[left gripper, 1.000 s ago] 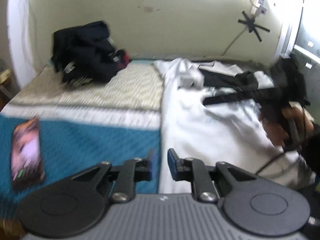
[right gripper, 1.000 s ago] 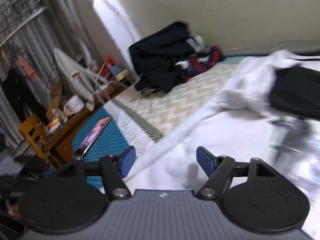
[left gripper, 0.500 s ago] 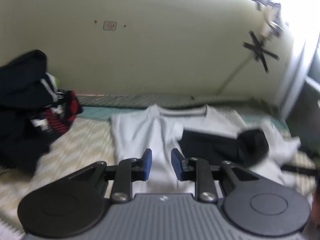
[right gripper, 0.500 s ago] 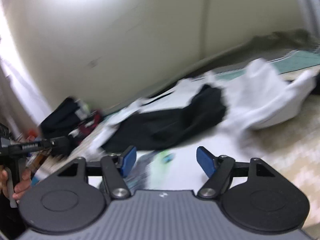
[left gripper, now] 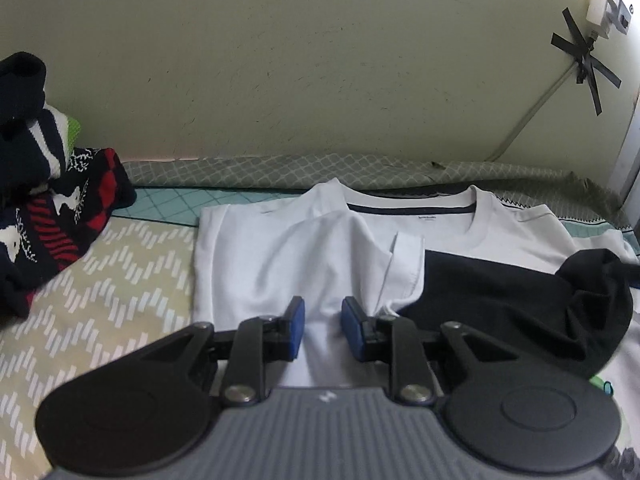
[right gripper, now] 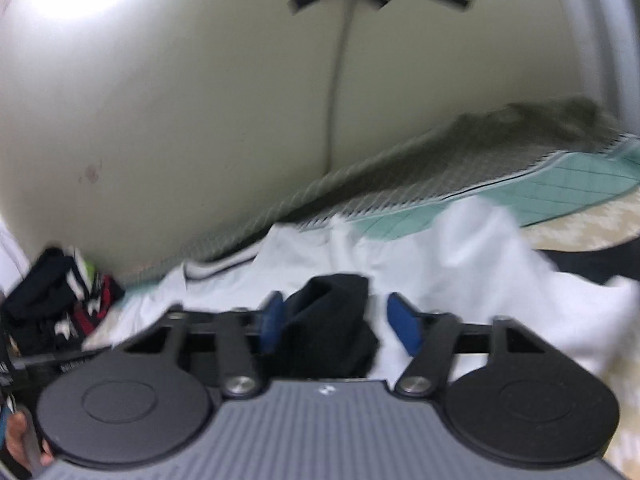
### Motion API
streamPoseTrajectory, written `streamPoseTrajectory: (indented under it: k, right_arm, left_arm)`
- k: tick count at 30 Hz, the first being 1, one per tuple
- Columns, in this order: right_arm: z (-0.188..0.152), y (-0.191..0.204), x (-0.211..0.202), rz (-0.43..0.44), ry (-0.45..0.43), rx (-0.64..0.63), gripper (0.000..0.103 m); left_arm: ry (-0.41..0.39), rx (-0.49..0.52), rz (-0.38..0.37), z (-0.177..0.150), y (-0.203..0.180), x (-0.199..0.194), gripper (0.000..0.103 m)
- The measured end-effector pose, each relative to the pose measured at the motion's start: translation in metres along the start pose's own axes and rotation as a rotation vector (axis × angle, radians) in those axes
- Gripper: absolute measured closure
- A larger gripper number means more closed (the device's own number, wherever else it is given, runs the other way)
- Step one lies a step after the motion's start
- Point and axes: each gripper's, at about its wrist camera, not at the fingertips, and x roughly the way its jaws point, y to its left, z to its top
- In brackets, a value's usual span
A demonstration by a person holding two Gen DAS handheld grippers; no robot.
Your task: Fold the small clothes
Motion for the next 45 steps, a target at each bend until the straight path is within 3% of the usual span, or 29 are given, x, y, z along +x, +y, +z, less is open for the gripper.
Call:
streamPoseTrajectory:
  k: [1, 4, 8, 11, 12, 14, 15, 16, 17, 18, 21, 24, 29, 34, 39, 43, 45]
  right_arm:
    - [0.000, 0.007, 0.008, -0.007, 0.044, -0.026, 0.103]
    - [0.000, 0.030, 0.001, 0.031, 0.048, -0.067, 0.103]
    - [0.017, 0.043, -0.051, 0.372, -0.052, 0.112, 0.103]
    - [0.024, 0.031, -0.073, 0.458, -0.118, 0.207, 0.103]
    - [0.023, 0.022, -0.073, 0.435, -0.117, 0.229, 0.103]
    - [0.019, 0.000, -0.062, 0.252, -0.104, 0.238, 0.099]
    - [0.015, -0.009, -0.054, 0.085, -0.098, 0.189, 0.090]
    - [0.009, -0.017, -0.047, -0.097, -0.085, 0.118, 0.060]
    - [0.004, -0.026, -0.045, -0.241, -0.075, 0.083, 0.054]
    - [-0.001, -0.039, -0.053, -0.296, -0.095, 0.098, 0.055]
    - [-0.014, -0.079, -0.106, -0.184, -0.218, 0.279, 0.059]
    - [-0.025, -0.099, -0.155, -0.251, -0.308, 0.326, 0.058]
    - [-0.052, -0.140, -0.190, -0.266, -0.312, 0.478, 0.058]
    - [-0.067, -0.159, -0.180, -0.203, -0.292, 0.610, 0.053]
    - [-0.043, -0.172, -0.144, -0.112, -0.276, 0.704, 0.045]
    - [-0.007, -0.180, -0.106, -0.151, -0.247, 0.680, 0.045]
    - [0.007, -0.188, -0.086, -0.170, -0.227, 0.663, 0.050]
  left_arm:
    - [0.001, -0.006, -0.006, 0.000, 0.001, 0.000, 0.081]
    - [0.003, -0.024, -0.014, 0.001, 0.003, 0.001, 0.081]
    - [0.005, -0.046, -0.020, 0.003, 0.005, 0.002, 0.081]
    - [0.005, -0.048, -0.020, 0.003, 0.005, 0.003, 0.081]
    - [0.005, -0.049, -0.020, 0.003, 0.006, 0.003, 0.081]
    - [0.004, -0.053, -0.020, 0.003, 0.007, 0.003, 0.081]
    - [0.004, -0.054, -0.020, 0.003, 0.007, 0.003, 0.081]
    - [0.004, -0.053, -0.020, 0.003, 0.006, 0.003, 0.081]
    - [0.004, -0.053, -0.019, 0.003, 0.006, 0.003, 0.081]
    - [0.003, -0.050, -0.018, 0.003, 0.006, 0.003, 0.080]
    - [0.002, -0.040, -0.016, 0.003, 0.004, 0.003, 0.076]
    - [-0.001, -0.032, -0.015, 0.003, 0.003, 0.002, 0.071]
    - [-0.004, -0.029, -0.009, 0.002, 0.003, 0.001, 0.069]
    - [-0.007, -0.027, -0.005, 0.002, 0.002, 0.000, 0.067]
    - [-0.007, -0.016, -0.006, 0.001, 0.001, 0.001, 0.064]
    - [-0.007, -0.017, -0.015, 0.001, 0.002, 0.001, 0.062]
    - [-0.006, -0.017, -0.016, 0.002, 0.002, 0.002, 0.061]
